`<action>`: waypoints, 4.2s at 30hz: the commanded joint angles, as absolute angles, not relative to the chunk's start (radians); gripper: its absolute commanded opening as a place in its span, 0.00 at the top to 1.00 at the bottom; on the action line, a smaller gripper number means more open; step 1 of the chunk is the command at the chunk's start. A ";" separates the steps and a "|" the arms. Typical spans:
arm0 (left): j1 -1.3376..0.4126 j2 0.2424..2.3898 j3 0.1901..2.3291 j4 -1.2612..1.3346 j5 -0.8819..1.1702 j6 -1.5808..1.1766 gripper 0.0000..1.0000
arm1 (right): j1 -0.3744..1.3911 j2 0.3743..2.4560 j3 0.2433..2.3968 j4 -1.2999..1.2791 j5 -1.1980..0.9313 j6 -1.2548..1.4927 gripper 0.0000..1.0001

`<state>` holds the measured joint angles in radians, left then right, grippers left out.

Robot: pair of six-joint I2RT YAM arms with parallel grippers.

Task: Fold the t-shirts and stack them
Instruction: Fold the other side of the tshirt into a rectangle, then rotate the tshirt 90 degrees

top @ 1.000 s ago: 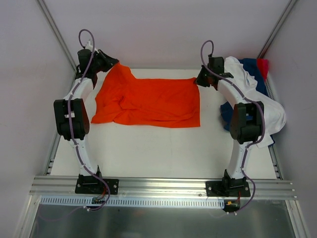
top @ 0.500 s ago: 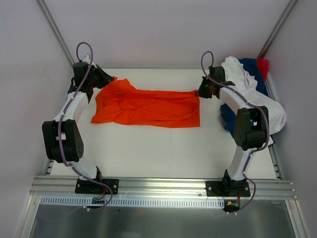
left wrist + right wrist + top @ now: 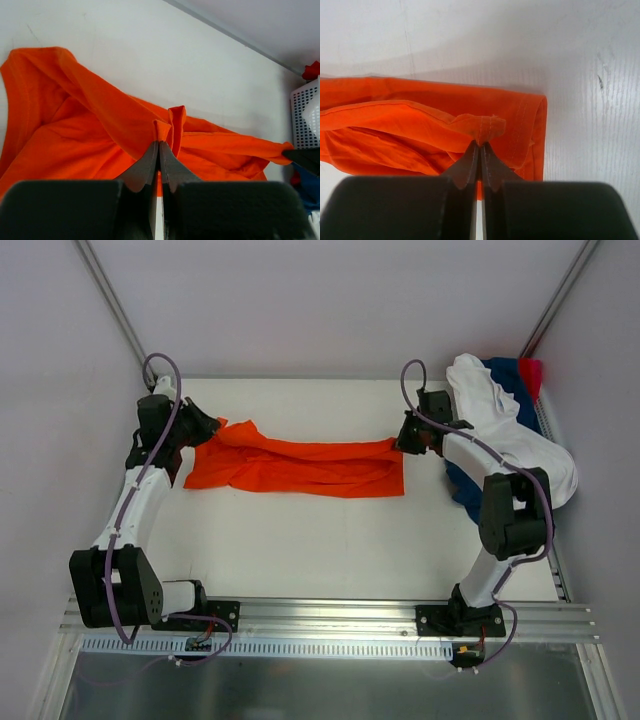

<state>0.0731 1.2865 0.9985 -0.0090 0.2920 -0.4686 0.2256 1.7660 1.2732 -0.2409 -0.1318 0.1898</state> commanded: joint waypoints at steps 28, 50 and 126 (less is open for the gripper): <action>0.038 1.183 0.566 -0.060 -0.080 -0.597 1.00 | 0.253 1.652 0.916 -0.089 0.030 0.212 0.10; 0.043 1.070 0.669 -0.072 -0.190 -0.687 0.12 | 0.331 1.142 0.798 -0.232 0.098 0.222 0.01; 0.012 2.254 1.941 1.037 0.672 -1.224 0.01 | 0.469 0.335 0.451 -0.529 0.037 0.336 0.01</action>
